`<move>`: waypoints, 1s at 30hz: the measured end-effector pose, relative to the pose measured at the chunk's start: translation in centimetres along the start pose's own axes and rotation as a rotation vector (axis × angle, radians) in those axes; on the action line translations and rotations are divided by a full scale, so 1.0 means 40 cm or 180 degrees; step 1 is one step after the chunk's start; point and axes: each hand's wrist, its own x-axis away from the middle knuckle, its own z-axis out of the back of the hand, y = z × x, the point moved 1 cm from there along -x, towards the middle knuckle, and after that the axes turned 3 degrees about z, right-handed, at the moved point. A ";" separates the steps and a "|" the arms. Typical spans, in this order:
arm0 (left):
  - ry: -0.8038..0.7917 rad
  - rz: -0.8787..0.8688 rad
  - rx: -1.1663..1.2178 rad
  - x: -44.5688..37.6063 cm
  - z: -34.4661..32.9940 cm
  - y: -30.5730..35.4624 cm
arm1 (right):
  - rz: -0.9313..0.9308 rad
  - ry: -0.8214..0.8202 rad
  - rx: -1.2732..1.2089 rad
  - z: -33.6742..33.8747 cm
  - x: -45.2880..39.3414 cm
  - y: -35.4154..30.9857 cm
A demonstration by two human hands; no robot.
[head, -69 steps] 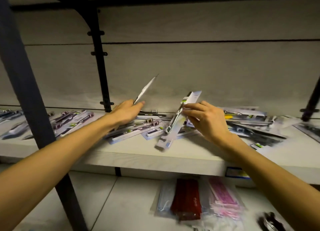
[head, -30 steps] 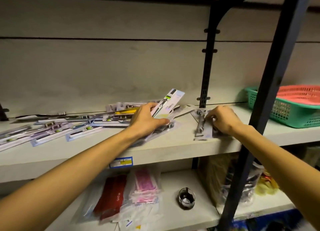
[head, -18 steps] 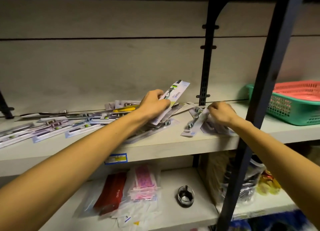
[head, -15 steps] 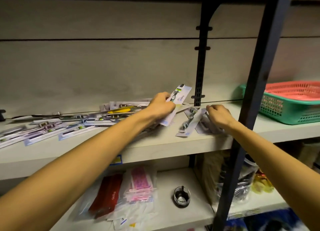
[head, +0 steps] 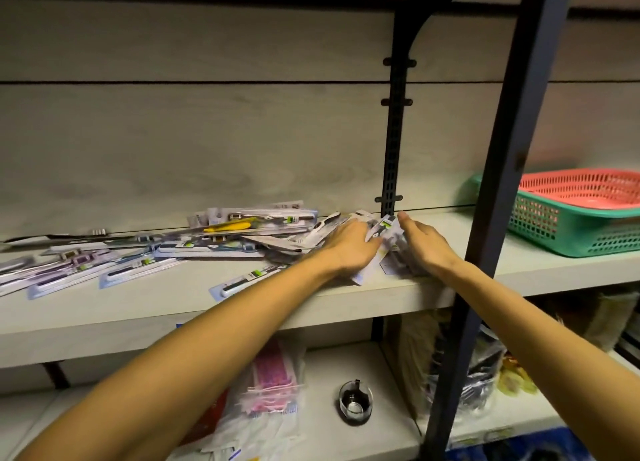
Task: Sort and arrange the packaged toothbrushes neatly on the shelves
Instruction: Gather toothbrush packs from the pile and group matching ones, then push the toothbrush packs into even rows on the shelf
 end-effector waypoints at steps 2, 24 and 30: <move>0.0141 0.0006 0.0134 -0.005 0.038 -0.017 | 0.0128 0.0128 0.0099 -0.002 -0.010 -0.012; 0.0114 0.0491 -0.2360 -0.049 0.148 -0.198 | -0.0244 -0.0509 0.1340 -0.134 -0.267 -0.103; 0.0383 0.0545 -0.1918 -0.052 0.152 -0.233 | -0.0437 -0.0276 0.1456 -0.145 -0.306 -0.082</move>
